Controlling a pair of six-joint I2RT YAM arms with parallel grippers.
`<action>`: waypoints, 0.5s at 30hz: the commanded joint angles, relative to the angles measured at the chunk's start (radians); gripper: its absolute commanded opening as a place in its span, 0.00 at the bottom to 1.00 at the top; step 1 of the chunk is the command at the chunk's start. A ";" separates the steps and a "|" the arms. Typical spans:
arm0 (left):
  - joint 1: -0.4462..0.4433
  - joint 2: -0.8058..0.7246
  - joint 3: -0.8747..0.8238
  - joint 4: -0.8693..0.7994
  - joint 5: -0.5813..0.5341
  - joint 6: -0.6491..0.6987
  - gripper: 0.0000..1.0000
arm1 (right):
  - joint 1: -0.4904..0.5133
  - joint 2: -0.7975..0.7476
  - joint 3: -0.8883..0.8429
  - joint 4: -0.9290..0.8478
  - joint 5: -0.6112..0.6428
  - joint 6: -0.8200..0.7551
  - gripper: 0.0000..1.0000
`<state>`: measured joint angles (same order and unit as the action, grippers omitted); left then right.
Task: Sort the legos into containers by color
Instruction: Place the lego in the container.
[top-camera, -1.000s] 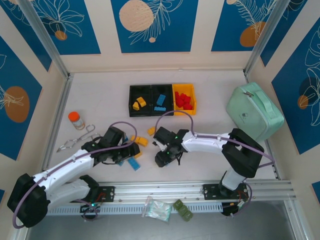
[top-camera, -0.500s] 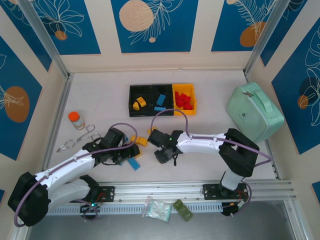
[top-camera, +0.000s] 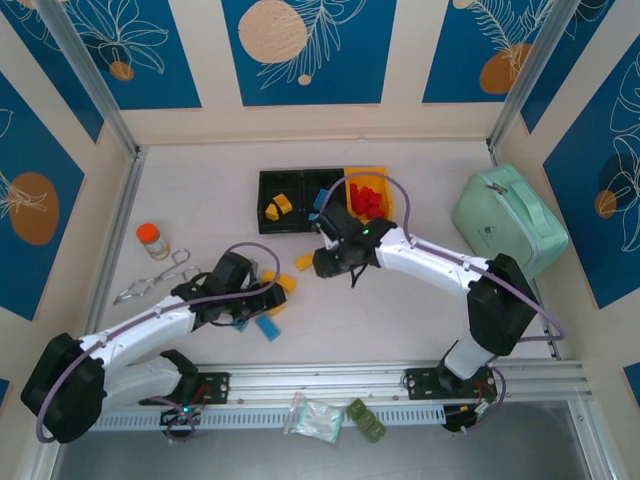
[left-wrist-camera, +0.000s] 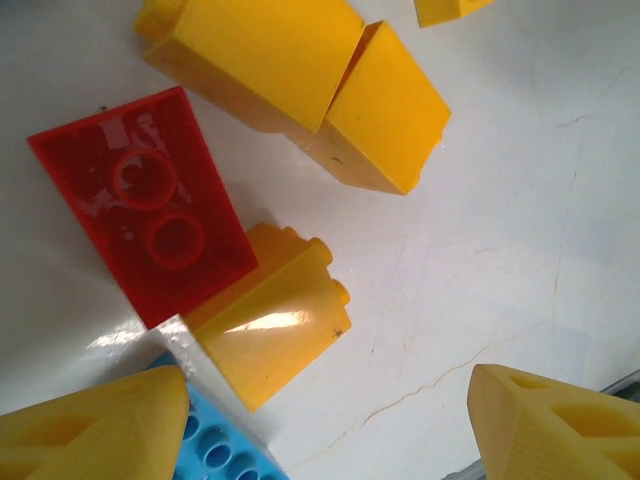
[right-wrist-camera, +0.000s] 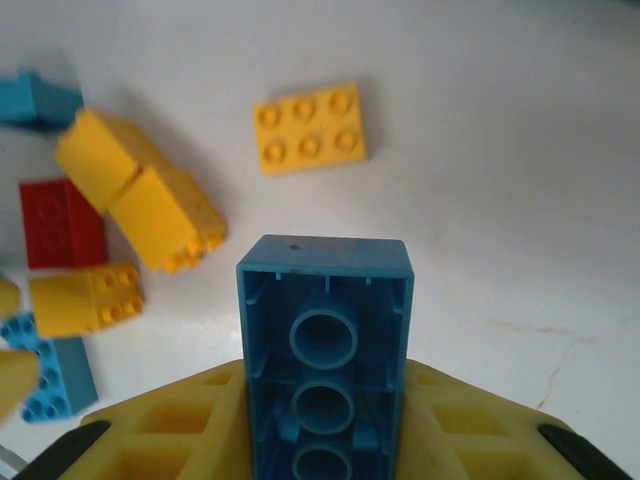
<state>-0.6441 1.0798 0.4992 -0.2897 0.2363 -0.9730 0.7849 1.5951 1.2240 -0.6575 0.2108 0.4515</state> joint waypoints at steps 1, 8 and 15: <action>-0.014 0.031 0.051 0.061 0.027 -0.007 0.74 | -0.060 0.040 0.098 -0.050 -0.049 0.039 0.34; -0.043 0.094 0.112 0.094 0.031 0.013 0.73 | -0.166 0.173 0.316 -0.148 -0.011 0.086 0.34; -0.061 0.129 0.133 0.103 0.023 0.019 0.74 | -0.211 0.356 0.556 -0.266 0.058 0.104 0.34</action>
<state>-0.6949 1.1984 0.6121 -0.1993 0.2443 -0.9672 0.5781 1.9091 1.7126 -0.8368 0.2405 0.5327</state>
